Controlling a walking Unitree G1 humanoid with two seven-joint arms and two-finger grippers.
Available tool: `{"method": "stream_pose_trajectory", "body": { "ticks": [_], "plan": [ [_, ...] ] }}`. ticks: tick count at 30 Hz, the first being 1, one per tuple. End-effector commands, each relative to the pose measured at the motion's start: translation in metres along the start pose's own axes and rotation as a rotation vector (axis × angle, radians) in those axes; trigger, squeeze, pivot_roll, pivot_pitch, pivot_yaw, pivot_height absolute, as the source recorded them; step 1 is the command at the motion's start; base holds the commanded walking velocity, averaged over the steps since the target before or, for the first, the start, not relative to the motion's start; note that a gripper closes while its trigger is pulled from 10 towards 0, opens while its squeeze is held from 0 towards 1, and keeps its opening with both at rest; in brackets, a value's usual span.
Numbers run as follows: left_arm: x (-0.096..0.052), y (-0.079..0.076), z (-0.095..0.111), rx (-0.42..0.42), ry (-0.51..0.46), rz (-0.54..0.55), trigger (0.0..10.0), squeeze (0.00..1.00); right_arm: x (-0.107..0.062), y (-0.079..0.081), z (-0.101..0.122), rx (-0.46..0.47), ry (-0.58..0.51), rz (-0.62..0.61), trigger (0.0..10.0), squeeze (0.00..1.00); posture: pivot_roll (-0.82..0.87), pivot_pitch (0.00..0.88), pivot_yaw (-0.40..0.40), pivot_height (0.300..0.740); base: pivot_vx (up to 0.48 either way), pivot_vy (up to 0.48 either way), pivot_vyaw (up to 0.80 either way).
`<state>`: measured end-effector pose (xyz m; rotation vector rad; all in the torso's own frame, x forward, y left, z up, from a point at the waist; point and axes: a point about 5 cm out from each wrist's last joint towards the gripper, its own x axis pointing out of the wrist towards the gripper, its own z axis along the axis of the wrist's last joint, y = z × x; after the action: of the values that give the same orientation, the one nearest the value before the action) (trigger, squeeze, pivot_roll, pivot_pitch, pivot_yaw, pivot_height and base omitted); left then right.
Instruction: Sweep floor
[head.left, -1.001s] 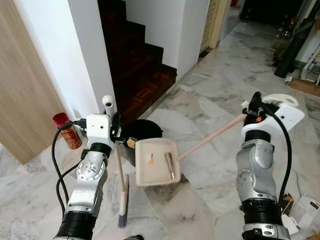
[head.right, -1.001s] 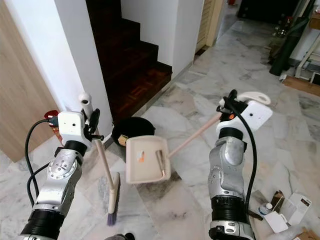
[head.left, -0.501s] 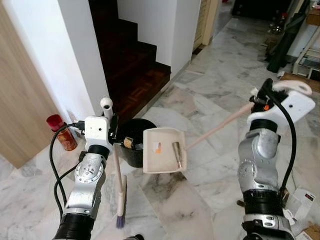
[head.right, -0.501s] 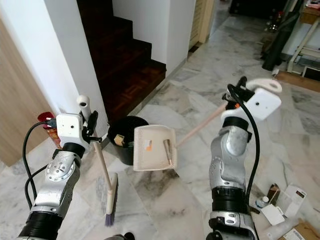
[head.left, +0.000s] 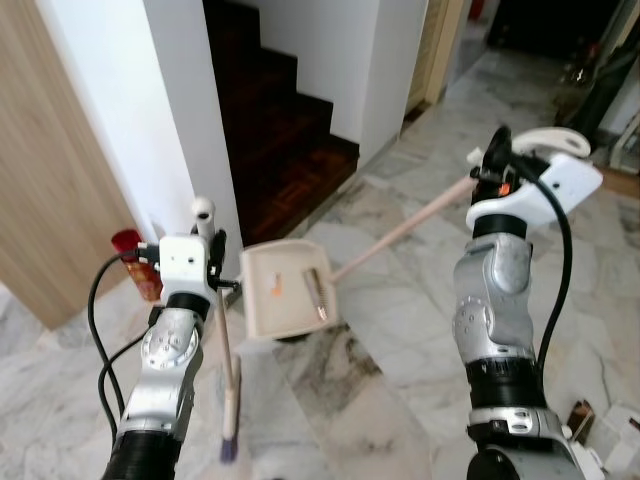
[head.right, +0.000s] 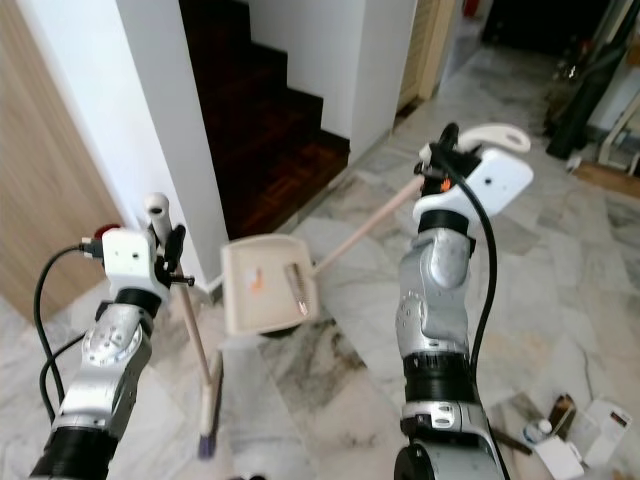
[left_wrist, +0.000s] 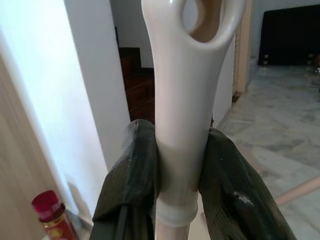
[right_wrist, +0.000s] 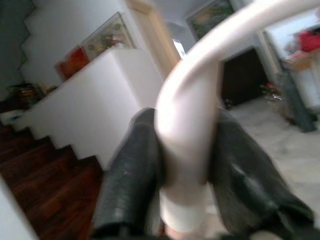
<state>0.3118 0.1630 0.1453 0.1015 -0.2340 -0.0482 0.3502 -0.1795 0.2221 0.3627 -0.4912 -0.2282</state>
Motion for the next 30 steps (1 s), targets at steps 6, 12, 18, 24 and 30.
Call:
{"method": "stream_pose_trajectory", "body": {
  "ticks": [6,12,18,24,30],
  "plan": [
    [0.005,0.003,0.017,0.01,-0.077,0.001,10.0,0.0,0.008,0.015,0.015,0.028,-0.082,0.045,10.0,0.0,0.1,0.0,-0.016,0.74,0.317,0.0,0.0],
    [0.005,0.002,0.018,0.01,-0.085,0.001,10.0,0.0,0.009,0.019,0.017,0.049,-0.09,0.059,10.0,0.0,0.1,0.0,-0.017,0.74,0.319,0.0,0.0],
    [0.005,0.002,0.018,0.009,-0.088,0.0,10.0,0.0,0.01,0.022,0.02,0.06,-0.104,0.072,10.0,0.0,0.1,0.0,-0.019,0.74,0.319,0.0,0.0],
    [0.004,0.001,0.018,0.005,-0.088,0.0,10.0,0.0,0.01,0.03,0.025,0.079,-0.119,0.105,10.0,0.0,0.1,0.0,-0.021,0.74,0.317,0.0,0.0],
    [0.002,0.001,0.015,-0.007,-0.079,0.004,10.0,0.0,0.01,0.034,0.026,0.079,-0.121,0.12,10.0,0.0,0.11,0.0,-0.025,0.74,0.312,0.0,0.0]
  ]
}}
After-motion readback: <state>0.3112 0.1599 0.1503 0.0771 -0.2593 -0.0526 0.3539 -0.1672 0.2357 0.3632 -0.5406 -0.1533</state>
